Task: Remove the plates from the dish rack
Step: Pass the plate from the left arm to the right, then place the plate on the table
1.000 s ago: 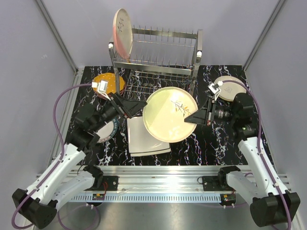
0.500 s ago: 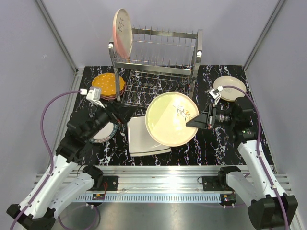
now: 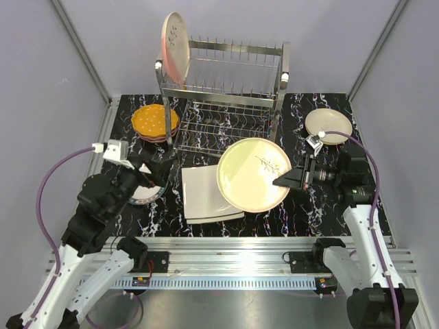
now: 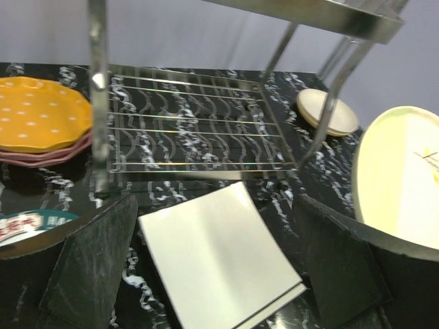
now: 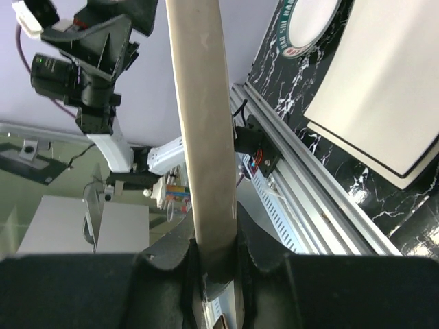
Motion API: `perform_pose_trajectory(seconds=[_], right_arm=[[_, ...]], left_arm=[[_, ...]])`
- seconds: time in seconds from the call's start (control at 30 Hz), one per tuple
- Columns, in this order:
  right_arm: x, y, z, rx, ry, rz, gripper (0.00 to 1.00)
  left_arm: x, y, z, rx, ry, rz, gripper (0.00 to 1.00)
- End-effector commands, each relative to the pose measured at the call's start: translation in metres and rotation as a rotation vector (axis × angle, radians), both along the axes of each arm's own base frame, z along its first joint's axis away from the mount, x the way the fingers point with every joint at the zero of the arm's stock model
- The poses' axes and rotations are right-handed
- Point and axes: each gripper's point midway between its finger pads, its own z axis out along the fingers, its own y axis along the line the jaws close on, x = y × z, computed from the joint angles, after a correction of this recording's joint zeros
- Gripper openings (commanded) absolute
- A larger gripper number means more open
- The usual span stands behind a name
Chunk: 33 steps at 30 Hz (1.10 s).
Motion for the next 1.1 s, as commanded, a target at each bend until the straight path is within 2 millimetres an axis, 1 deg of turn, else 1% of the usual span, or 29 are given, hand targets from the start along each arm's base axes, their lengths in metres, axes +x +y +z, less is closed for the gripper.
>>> perform_pose_trajectory(seconds=[0.0,0.03,0.07,0.13,0.17,0.23,0.27,0.33,0.57,0.8,0.93,1.03,1.07], right_arm=[[-0.012,-0.007,0.007,0.012,-0.035,0.031,0.0],[-0.009,-0.01,0.005,0.006,-0.028,0.01,0.0],[-0.01,-0.012,0.004,-0.003,0.013,-0.006,0.0],[-0.001,-0.018,-0.005,-0.045,0.008,-0.05,0.0],[-0.001,-0.02,-0.007,-0.061,0.051,-0.066,0.0],[0.004,-0.025,-0.015,-0.116,0.04,-0.098,0.0],[0.007,-0.03,-0.021,-0.164,0.078,-0.143,0.0],[0.015,-0.039,-0.035,-0.24,0.087,-0.189,0.0],[0.025,-0.066,-0.074,-0.381,0.229,-0.313,0.0],[0.033,-0.09,-0.09,-0.442,0.323,-0.41,0.0],[0.041,-0.109,-0.101,-0.5,0.376,-0.487,0.0],[0.049,-0.119,-0.106,-0.503,0.372,-0.522,0.0],[0.055,-0.124,-0.108,-0.496,0.372,-0.537,0.0]], left_arm=[[-0.002,0.029,0.007,0.08,-0.064,0.114,0.99],[-0.003,0.031,0.006,0.088,-0.065,0.121,0.99],[-0.004,0.035,0.002,0.097,-0.06,0.136,0.99],[-0.007,0.04,0.002,0.108,-0.073,0.147,0.99],[-0.008,0.042,-0.002,0.116,-0.07,0.154,0.99],[-0.01,0.045,-0.003,0.124,-0.075,0.161,0.99],[-0.01,0.047,-0.005,0.128,-0.071,0.17,0.99],[-0.012,0.05,-0.009,0.14,-0.073,0.177,0.99],[-0.012,0.061,-0.016,0.163,-0.077,0.227,0.99],[-0.008,0.064,-0.024,0.194,-0.071,0.245,0.99],[-0.006,0.063,-0.024,0.196,-0.073,0.249,0.99],[-0.005,0.064,-0.024,0.19,-0.077,0.255,0.99],[-0.006,0.064,-0.025,0.188,-0.078,0.257,0.99]])
